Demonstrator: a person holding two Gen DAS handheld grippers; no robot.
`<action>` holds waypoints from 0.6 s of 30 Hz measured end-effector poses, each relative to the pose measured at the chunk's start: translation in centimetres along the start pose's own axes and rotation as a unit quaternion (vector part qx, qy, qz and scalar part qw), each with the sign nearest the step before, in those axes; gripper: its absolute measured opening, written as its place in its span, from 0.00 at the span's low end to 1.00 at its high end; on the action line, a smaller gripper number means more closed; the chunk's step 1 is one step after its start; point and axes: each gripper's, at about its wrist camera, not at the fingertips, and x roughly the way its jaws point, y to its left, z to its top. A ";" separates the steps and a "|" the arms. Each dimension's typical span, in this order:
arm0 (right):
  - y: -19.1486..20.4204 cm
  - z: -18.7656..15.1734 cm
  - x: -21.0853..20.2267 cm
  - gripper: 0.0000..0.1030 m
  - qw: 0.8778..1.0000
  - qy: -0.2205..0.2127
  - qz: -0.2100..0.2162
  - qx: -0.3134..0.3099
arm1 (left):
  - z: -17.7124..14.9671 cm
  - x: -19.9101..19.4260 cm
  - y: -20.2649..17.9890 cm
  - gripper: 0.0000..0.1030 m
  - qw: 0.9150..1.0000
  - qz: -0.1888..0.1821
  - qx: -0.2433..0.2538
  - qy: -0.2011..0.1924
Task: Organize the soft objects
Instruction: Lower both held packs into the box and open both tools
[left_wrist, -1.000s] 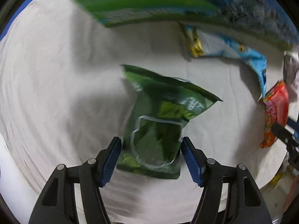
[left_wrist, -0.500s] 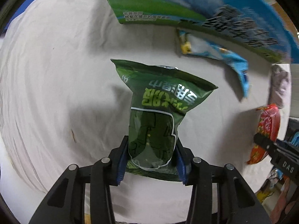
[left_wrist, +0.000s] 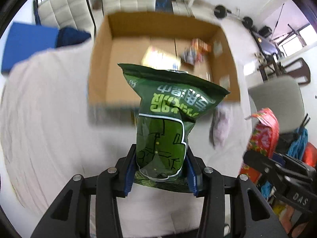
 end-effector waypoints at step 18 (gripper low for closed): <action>-4.0 15.9 12.9 0.49 0.993 0.056 -0.103 0.026 | 20.4 14.0 4.7 0.40 0.991 0.074 -0.053 0.095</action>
